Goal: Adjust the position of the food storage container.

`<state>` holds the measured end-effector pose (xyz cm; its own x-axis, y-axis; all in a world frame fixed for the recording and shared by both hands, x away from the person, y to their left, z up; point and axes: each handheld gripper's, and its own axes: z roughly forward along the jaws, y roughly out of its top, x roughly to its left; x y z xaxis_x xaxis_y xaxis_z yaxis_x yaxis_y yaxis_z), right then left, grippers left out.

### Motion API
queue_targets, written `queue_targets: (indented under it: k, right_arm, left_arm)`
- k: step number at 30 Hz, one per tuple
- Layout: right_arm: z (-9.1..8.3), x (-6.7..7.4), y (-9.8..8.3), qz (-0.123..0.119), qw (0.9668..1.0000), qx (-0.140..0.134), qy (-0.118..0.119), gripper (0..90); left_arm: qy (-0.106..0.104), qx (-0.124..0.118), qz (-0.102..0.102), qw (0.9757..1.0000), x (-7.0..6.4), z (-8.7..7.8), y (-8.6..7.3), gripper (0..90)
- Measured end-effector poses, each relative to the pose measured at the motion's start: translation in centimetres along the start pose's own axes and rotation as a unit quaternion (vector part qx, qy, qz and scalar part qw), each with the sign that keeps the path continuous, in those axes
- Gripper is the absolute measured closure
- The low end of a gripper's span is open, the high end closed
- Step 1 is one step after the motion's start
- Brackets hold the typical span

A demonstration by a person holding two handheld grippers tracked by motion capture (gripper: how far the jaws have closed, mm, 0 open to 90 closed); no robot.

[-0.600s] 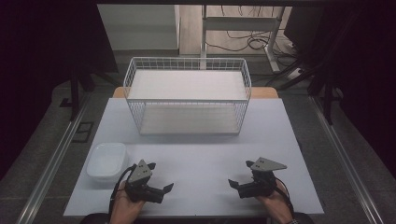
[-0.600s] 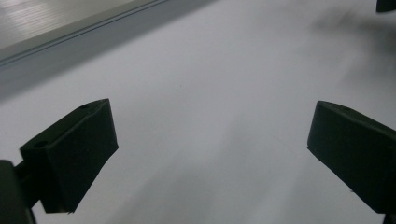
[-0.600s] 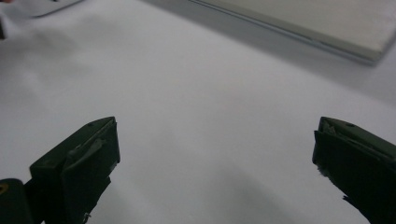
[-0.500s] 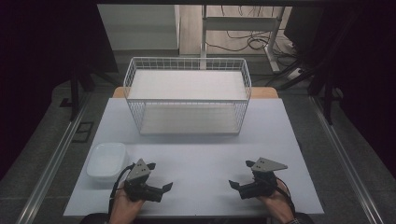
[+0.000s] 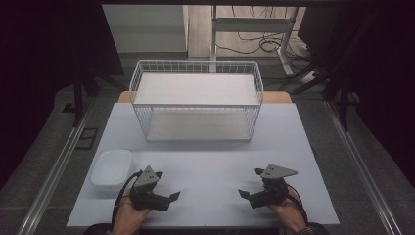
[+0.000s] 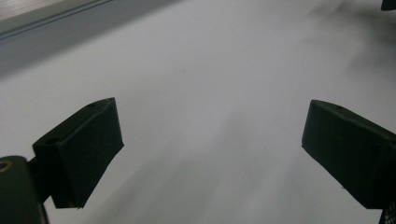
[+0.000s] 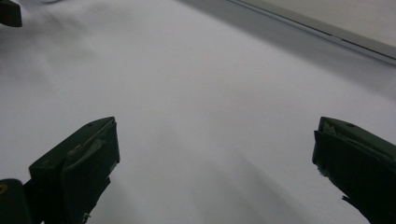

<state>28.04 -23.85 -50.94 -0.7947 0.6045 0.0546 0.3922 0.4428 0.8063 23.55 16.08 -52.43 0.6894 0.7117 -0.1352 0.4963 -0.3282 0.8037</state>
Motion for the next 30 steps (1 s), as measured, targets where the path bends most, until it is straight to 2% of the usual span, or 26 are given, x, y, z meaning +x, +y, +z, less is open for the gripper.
queue_targets:
  k: [2, 8, 11, 13, 14, 18, 22, 23, 24, 28, 29, 30]
  right_arm:
    - [0.2, 0.1, 0.0, -0.001, 0.9999, -0.001, 0.013, 0.2]
    - [0.4, 0.2, 0.2, -0.009, 0.9999, 0.0, 0.014, 0.3]
    - [0.4, 0.2, 0.1, -0.008, 0.9999, 0.0, 0.012, 0.3]
    - [0.4, 0.2, 0.1, -0.007, 0.9999, 0.0, 0.01, 0.4]
    - [0.4, 0.2, 0.1, -0.008, 0.9999, 0.001, 0.009, 0.4]
    - [0.5, 0.2, 0.1, -0.008, 0.9999, 0.004, 0.008, 0.5]
    - [0.5, 0.3, 0.2, -0.01, 0.9999, 0.008, 0.006, 0.5]
    - [0.5, 0.3, 0.2, -0.01, 0.9999, 0.008, 0.006, 0.5]
    - [0.6, 0.3, 0.1, -0.01, 0.9999, 0.008, 0.005, 0.5]
    - [0.6, 0.3, 0.1, -0.012, 0.9999, 0.009, 0.005, 0.7]
    - [0.6, 0.3, 0.1, -0.013, 0.9999, 0.009, 0.006, 0.7]
    - [0.6, 0.3, 0.1, -0.013, 0.9999, 0.009, 0.006, 0.7]
  left_arm:
    - [0.003, -0.003, 0.004, 1.0, 0.0, -0.2, 0.1, 4.9]
    - [0.017, -0.016, 0.001, 0.9997, 0.8, -1.2, 0.4, 4.4]
    - [0.015, -0.023, -0.002, 0.9996, 1.1, -1.6, 0.4, 4.7]
    - [0.026, -0.024, 0.001, 0.9994, 1.4, -2.0, 0.5, 5.4]
    - [0.041, -0.026, 0.005, 0.9988, 1.7, -2.4, 0.6, 6.7]
    - [0.053, -0.04, -0.003, 0.9978, 2.4, -3.4, 0.7, 16.8]
    - [0.066, -0.047, -0.012, 0.9966, 3.1, -4.2, 0.7, 31.6]
    - [0.072, -0.049, -0.015, 0.9961, 3.3, -4.5, 0.7, 31.6]
    - [0.08, -0.05, -0.02, 0.9953, 3.9, -4.9, 0.5, 39.0]
    - [0.118, -0.057, -0.024, 0.9911, 4.8, -5.8, 0.1, 48.6]
    - [0.118, -0.057, -0.024, 0.9911, 4.8, -5.8, 0.1, 51.5]
    - [0.125, -0.06, -0.024, 0.9901, 5.1, -6.1, -0.1, 54.1]
